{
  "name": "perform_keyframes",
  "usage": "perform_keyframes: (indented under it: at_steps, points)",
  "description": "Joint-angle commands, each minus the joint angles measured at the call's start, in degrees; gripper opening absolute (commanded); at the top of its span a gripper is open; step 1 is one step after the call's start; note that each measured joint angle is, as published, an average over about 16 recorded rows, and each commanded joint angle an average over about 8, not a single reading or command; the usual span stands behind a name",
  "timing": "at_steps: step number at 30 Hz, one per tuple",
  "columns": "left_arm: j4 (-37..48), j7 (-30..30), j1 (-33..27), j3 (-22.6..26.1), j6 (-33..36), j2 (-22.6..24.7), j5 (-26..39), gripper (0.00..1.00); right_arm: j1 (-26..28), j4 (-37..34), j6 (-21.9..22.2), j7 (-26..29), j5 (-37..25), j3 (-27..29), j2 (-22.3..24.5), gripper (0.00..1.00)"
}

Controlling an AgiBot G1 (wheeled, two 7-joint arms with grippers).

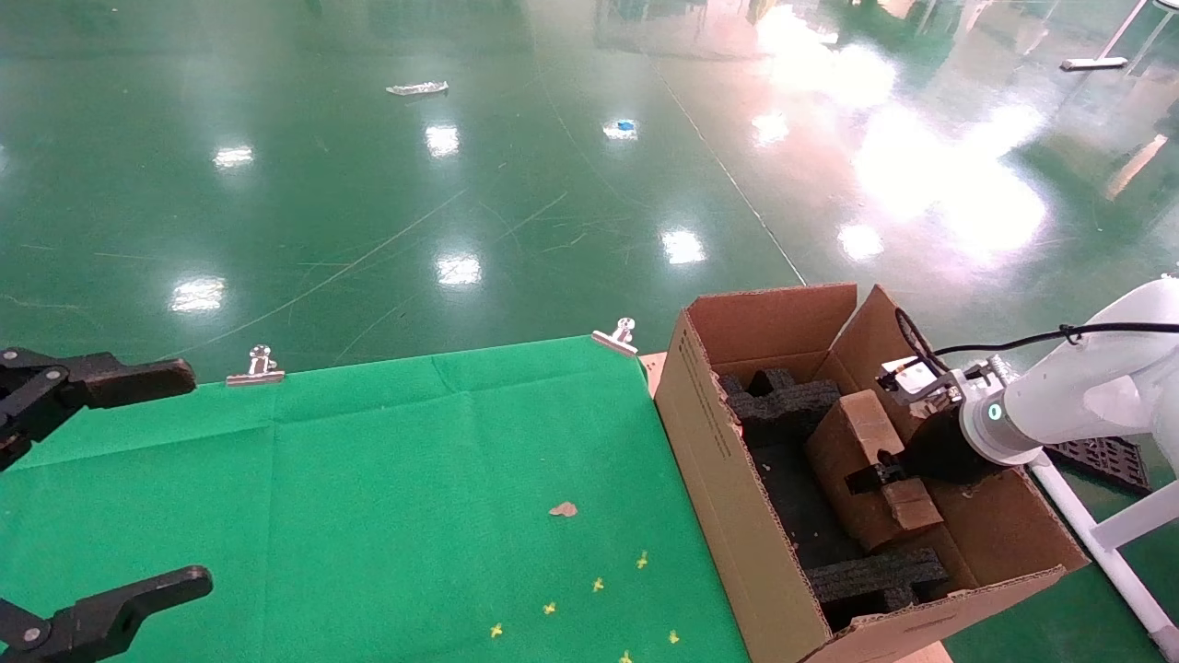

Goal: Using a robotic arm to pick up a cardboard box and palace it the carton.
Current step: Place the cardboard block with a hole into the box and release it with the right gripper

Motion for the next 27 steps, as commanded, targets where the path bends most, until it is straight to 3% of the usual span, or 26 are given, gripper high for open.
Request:
perform_keyframes:
  at_steps: [1, 27]
  points:
    - [0.00, 0.00, 0.00, 0.01, 0.00, 0.00, 0.00, 1.00, 0.11, -0.29, -0.47, -0.34, 0.06, 0.03, 0.06, 1.00]
    - [0.00, 0.05, -0.02, 0.09, -0.04, -0.04, -0.06, 1.00, 2.04, -2.77, -2.00, 1.07, -2.38, -1.67, -1.74, 1.00]
